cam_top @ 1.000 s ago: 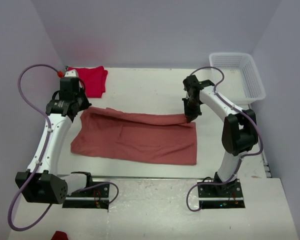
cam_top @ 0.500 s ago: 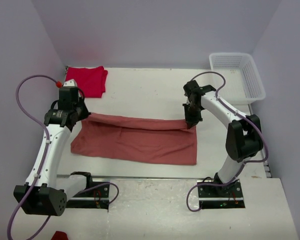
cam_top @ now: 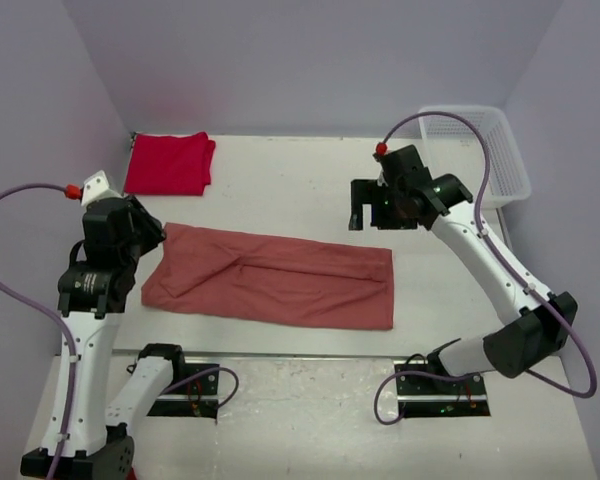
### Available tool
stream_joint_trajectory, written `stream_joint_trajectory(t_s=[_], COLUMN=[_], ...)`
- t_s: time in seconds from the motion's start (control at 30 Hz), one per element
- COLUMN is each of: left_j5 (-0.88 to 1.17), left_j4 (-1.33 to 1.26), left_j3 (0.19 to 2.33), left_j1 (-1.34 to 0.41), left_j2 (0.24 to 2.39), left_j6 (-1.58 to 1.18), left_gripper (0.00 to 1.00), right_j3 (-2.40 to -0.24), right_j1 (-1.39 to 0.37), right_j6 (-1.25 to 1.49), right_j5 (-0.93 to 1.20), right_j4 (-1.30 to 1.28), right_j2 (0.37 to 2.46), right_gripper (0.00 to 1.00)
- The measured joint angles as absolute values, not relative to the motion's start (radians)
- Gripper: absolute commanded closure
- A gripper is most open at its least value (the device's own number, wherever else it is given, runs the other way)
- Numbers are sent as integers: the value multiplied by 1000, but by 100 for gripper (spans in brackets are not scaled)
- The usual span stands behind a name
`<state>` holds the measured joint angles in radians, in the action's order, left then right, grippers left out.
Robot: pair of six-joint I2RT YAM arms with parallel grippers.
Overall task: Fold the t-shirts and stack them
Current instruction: Fold the other side of the tshirt into a rectangle
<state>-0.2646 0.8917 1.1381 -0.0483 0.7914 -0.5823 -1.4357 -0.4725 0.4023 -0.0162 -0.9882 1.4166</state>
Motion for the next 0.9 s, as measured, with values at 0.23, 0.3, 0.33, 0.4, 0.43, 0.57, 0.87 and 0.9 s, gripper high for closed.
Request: stream_joint_trajectory(t_s=[0.23, 0.3, 0.33, 0.4, 0.43, 0.57, 0.87, 0.9], left_j5=[-127, -87, -68, -36, -25, 14, 49, 46], left_j4=[815, 795, 789, 786, 781, 760, 749, 750], left_j3=[1147, 1137, 1129, 1124, 1124, 1116, 1004, 998], left_j1=[-49, -49, -49, -50, -52, -56, -75, -75], left_j2=[1074, 1140, 1153, 1156, 1156, 1170, 1252, 1262], left_j6=[-527, -509, -498, -476, -467, -437, -423, -424], left_gripper=[73, 77, 85, 98, 100, 100, 100, 100], right_j3=[-1583, -1567, -1557, -1549, -1550, -1560, -1465, -1469], right_j1=[-469, -467, -466, -463, -463, -459, -458, -458], right_j6=[411, 421, 426, 428, 427, 424, 416, 420], right_j5=[-11, -18, -27, -35, -35, -19, 35, 23], right_j4=[-939, -938, -940, -953, -959, -979, -943, -952], right_j2=[1627, 1673, 1688, 1705, 1712, 1759, 1763, 1767], right_gripper=[100, 100, 100, 100, 100, 52, 27, 30])
